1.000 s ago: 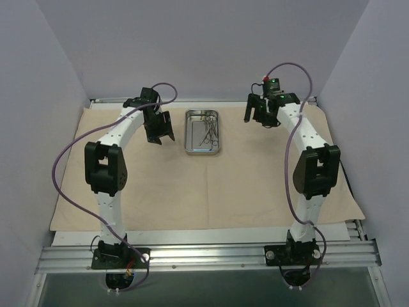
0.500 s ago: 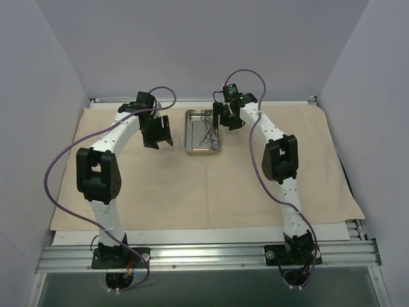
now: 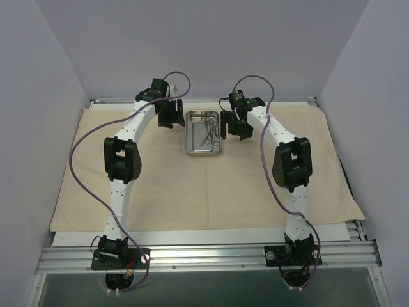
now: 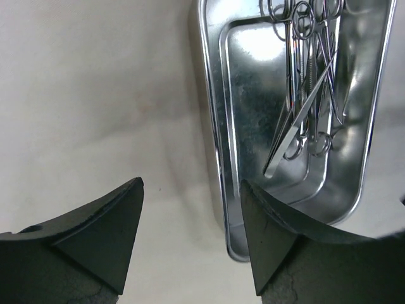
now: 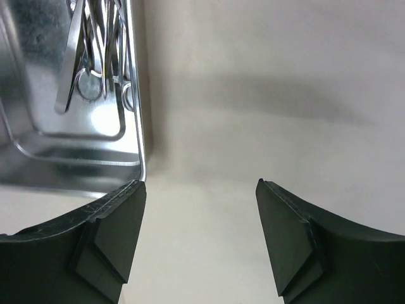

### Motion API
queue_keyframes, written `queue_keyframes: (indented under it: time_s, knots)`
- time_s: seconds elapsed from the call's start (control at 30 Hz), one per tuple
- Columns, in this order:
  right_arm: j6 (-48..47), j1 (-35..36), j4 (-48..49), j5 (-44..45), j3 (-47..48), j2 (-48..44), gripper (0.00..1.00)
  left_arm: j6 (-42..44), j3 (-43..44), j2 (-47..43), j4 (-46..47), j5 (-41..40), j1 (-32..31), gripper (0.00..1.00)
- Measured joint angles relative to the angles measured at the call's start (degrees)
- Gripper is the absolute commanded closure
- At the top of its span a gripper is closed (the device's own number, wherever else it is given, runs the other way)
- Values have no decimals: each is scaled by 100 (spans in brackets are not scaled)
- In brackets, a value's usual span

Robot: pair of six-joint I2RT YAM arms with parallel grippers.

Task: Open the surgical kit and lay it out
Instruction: Pick up the container from the surgical kit.

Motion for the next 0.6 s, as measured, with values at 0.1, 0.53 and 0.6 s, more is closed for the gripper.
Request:
queue_keyframes:
  time_s: [0.1, 0.53, 0.6]
  knots:
    - [-33, -31, -20, 52, -437, -603, 28, 66, 343, 363, 4, -33, -120, 29]
    - [-118, -330, 59, 232, -1838, -2264, 28, -28, 387, 758, 55, -404, -516, 38]
    - [-118, -396, 59, 225, -2035, -2378, 28, -50, 387, 822, 52, -461, -514, 41]
